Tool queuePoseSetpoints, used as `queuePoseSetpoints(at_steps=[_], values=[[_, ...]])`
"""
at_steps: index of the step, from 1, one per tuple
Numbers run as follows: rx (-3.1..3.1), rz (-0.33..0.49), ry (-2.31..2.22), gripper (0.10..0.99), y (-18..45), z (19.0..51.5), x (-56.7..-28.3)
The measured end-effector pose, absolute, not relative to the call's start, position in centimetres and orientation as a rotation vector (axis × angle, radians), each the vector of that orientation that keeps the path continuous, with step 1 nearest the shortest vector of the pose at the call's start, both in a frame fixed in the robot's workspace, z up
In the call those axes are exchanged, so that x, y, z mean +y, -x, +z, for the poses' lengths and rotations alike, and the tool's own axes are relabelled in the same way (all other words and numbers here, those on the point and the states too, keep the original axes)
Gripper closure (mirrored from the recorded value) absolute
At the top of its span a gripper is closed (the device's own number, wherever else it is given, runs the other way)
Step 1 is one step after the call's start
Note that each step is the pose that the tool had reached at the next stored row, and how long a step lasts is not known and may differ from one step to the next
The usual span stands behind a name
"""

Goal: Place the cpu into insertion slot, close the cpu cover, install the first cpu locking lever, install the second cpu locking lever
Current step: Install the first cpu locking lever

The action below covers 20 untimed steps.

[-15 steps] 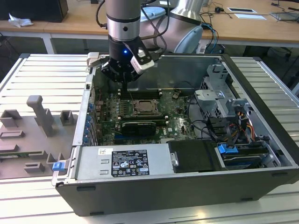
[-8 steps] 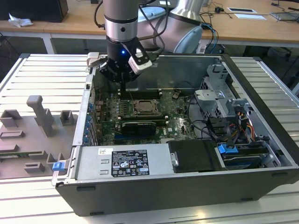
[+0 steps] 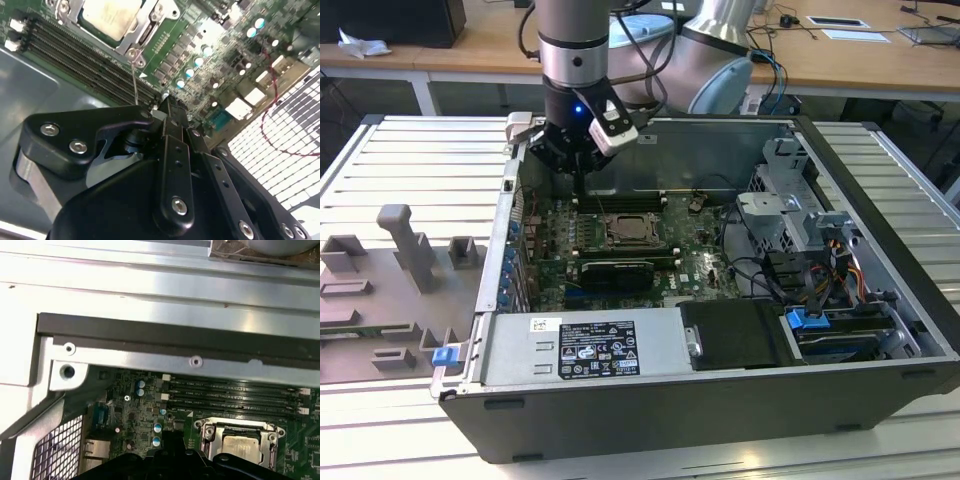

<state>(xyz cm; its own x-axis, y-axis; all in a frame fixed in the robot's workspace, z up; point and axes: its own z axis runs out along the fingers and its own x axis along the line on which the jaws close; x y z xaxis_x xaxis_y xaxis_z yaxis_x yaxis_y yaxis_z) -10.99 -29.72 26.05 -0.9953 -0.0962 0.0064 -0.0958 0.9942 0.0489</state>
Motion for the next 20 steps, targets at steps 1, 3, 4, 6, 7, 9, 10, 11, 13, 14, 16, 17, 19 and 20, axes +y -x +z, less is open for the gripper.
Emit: queuePoseSetpoints(at_steps=[1, 3, 4, 6, 7, 9, 10, 11, 13, 14, 16, 17, 19, 20], values=[[-3.128, -0.076, -0.151, 0.980, 10.9, 26.0, -29.7], [-3.128, -0.076, -0.151, 0.980, 10.6, 26.0, -29.6], [-3.128, -0.076, -0.151, 0.980, 10.5, 25.9, -29.5], [-3.128, -0.076, -0.151, 0.980, 10.3, 25.9, -29.4], [-3.128, -0.076, -0.151, 0.980, 10.3, 25.9, -29.5], [-3.128, -0.075, -0.151, 0.980, 10.2, 25.9, -29.4], [-3.128, -0.074, -0.151, 0.980, 10.1, 25.9, -29.4], [-3.128, -0.074, -0.151, 0.980, 10.0, 25.9, -29.4], [-3.128, -0.073, -0.150, 0.980, 9.8, 25.9, -29.4], [-3.128, -0.074, -0.151, 0.980, 9.7, 25.9, -29.4], [-3.128, -0.074, -0.150, 0.980, 9.5, 25.8, -29.4], [-3.128, -0.074, -0.150, 0.980, 9.2, 25.8, -29.4], [-3.128, -0.074, -0.149, 0.980, 8.7, 25.8, -29.4], [-3.128, -0.074, -0.149, 0.980, 8.4, 25.8, -29.4]])
